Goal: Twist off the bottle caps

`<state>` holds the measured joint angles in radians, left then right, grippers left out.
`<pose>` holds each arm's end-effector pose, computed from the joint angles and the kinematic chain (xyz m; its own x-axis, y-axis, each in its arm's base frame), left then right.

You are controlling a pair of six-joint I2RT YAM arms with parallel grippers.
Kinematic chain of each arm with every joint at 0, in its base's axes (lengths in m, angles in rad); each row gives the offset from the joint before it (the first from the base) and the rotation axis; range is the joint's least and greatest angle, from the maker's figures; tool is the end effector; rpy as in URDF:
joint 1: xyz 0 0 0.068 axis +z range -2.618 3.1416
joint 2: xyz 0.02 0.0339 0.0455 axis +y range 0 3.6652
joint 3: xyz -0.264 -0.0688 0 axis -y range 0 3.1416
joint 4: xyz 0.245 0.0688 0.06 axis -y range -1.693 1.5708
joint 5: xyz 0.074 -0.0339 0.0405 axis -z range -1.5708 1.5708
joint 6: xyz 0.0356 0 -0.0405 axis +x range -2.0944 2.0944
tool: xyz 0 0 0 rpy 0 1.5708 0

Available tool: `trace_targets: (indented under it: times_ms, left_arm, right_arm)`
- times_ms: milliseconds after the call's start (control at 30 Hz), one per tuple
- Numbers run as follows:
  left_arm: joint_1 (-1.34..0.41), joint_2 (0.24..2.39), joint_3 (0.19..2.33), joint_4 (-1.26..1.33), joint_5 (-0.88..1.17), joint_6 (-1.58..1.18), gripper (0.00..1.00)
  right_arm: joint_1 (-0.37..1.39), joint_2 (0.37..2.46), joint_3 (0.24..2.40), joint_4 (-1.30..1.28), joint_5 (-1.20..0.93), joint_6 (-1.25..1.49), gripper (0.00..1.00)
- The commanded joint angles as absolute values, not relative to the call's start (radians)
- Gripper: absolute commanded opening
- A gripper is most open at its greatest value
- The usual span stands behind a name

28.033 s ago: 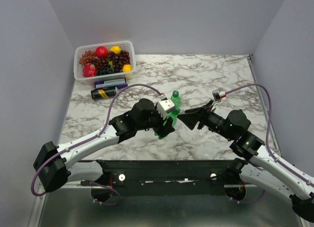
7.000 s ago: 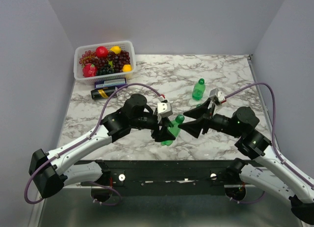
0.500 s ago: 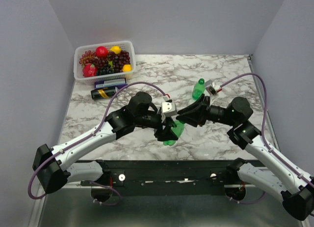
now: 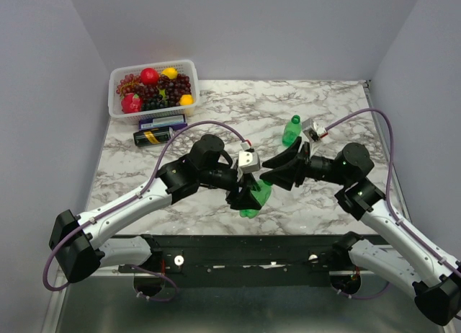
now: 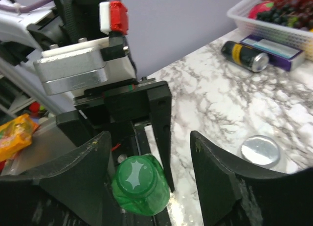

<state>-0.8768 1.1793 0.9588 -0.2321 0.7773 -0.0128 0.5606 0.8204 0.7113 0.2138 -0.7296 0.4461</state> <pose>0.1476 -0.2165 0.3190 -0.2919 0.3365 -0.8953 0.9477 -0.0246 -0.3182 0.1483 0.1211 0.3501 -0.3334 0.1704 -0.9273 -0.9023 0.2276 0.3662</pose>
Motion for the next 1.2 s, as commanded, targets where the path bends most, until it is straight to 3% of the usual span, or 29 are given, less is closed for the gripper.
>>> trace_targets:
  times_ms: [0, 133, 233, 367, 533, 633, 1167]
  left_arm:
    - [-0.873, 1.184, 0.965, -0.259, 0.695, -0.028, 0.23]
    - [-0.871, 1.166, 0.963, -0.262, 0.592, -0.031, 0.22]
    - [-0.873, 1.149, 0.963, -0.278, 0.403, -0.037, 0.22]
    - [-0.876, 1.144, 0.966, -0.308, 0.238, -0.037, 0.21]
    - [-0.880, 1.144, 0.962, -0.305, 0.210, -0.040, 0.21]
    - [-0.880, 1.150, 0.962, -0.304, 0.207, -0.038, 0.21]
    - [-0.888, 1.164, 0.965, -0.311, 0.209, -0.035, 0.21]
  right_arm:
    - [0.554, 0.758, 0.719, 0.120, -0.556, 0.423, 0.79]
    - [0.552, 0.703, 0.729, -0.015, -0.351, 0.429, 0.81]
    - [0.552, 0.664, 0.713, -0.064, -0.256, 0.485, 0.78]
    - [0.560, 0.643, 0.643, 0.044, -0.276, 0.593, 0.71]
    - [0.613, 0.698, 0.626, 0.121, -0.259, 0.627, 0.58]
    - [0.672, 0.733, 0.638, 0.153, -0.217, 0.629, 0.55]
    - [0.747, 0.821, 0.658, 0.206, -0.100, 0.629, 0.54]
